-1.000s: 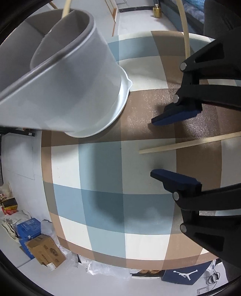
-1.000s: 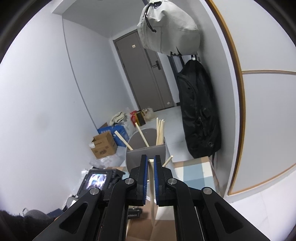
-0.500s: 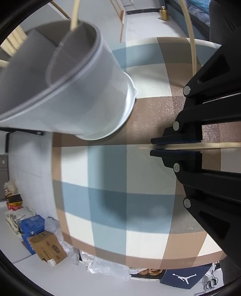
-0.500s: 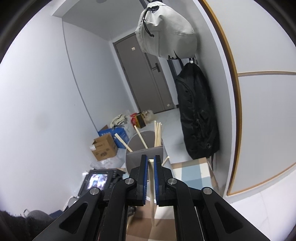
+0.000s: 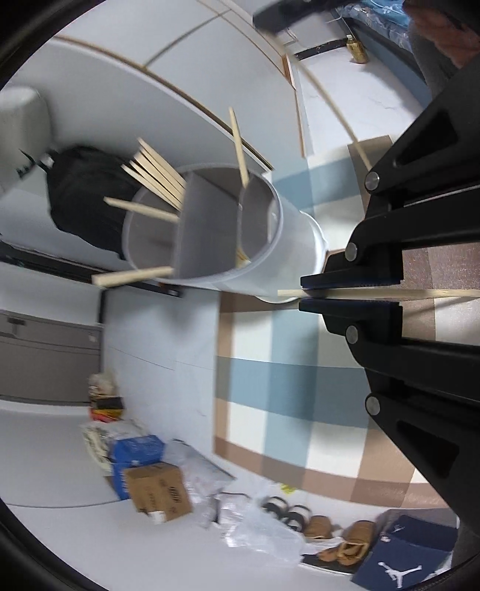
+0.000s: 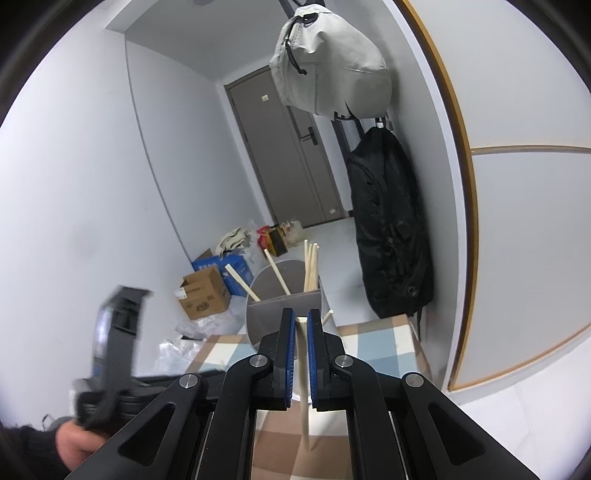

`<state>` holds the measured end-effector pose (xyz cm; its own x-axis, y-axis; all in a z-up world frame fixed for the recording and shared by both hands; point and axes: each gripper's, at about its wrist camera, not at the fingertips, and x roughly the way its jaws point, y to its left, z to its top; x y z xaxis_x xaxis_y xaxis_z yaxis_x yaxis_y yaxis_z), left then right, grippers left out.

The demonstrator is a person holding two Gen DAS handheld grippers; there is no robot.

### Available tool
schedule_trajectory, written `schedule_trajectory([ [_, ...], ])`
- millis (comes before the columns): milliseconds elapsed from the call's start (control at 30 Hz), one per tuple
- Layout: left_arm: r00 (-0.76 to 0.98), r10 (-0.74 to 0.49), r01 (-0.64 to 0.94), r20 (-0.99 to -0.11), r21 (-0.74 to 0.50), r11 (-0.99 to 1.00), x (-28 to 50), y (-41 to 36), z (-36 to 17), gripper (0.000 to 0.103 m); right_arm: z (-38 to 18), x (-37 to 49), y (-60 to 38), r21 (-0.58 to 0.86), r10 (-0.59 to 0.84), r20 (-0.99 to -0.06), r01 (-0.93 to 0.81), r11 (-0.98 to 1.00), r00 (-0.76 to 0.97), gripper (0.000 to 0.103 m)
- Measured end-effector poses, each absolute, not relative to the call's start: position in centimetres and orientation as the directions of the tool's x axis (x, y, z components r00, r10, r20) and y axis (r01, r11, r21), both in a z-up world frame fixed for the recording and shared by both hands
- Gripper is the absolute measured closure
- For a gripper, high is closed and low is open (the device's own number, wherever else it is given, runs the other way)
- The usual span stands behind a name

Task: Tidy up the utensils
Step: 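Lift both held sticks up over the white utensil holder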

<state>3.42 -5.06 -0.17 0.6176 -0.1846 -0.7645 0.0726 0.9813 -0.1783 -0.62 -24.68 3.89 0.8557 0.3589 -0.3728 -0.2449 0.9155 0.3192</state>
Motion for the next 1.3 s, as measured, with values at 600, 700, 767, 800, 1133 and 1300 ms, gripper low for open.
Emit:
schedule_trajectory([
  [600, 0.732, -0.268, 0.165, -0.626, -0.219, 0.962, 1.9, -1.7, 1.8, 0.102, 4.1, -0.9, -22.9, 0.251, 0.365, -0.371, -0.286, 0.925, 0.854, 0.098],
  [700, 0.747, -0.275, 0.179, -0.606, -0.216, 0.96, 1.4, -1.9, 2.5, 0.102, 4.3, -0.7, -22.7, 0.255, 0.366, -0.372, -0.285, 0.924, 0.853, 0.098],
  [767, 0.755, -0.278, 0.188, -0.594, -0.21, 0.96, 1.2, -1.9, 2.7, 0.102, 4.6, -0.7, -22.6, 0.26, 0.367, -0.369, -0.284, 0.923, 0.854, 0.098],
  [800, 0.76, -0.283, 0.194, -0.586, -0.212, 0.958, 1.2, -1.8, 3.1, 0.102, 4.8, -0.6, -22.7, 0.266, 0.369, -0.366, -0.283, 0.921, 0.854, 0.098],
  [1133, 0.794, -0.333, 0.252, -0.509, -0.223, 0.942, 1.4, -1.8, 7.1, 0.102, 8.5, 0.3, -23.3, 0.283, 0.383, -0.314, -0.3, 0.911, 0.869, 0.098],
  [1300, 0.804, -0.356, 0.289, -0.477, -0.21, 0.934, 2.2, -2.4, 9.2, 0.102, 10.7, 1.7, -23.2, 0.281, 0.397, -0.306, -0.317, 0.906, 0.865, 0.098],
])
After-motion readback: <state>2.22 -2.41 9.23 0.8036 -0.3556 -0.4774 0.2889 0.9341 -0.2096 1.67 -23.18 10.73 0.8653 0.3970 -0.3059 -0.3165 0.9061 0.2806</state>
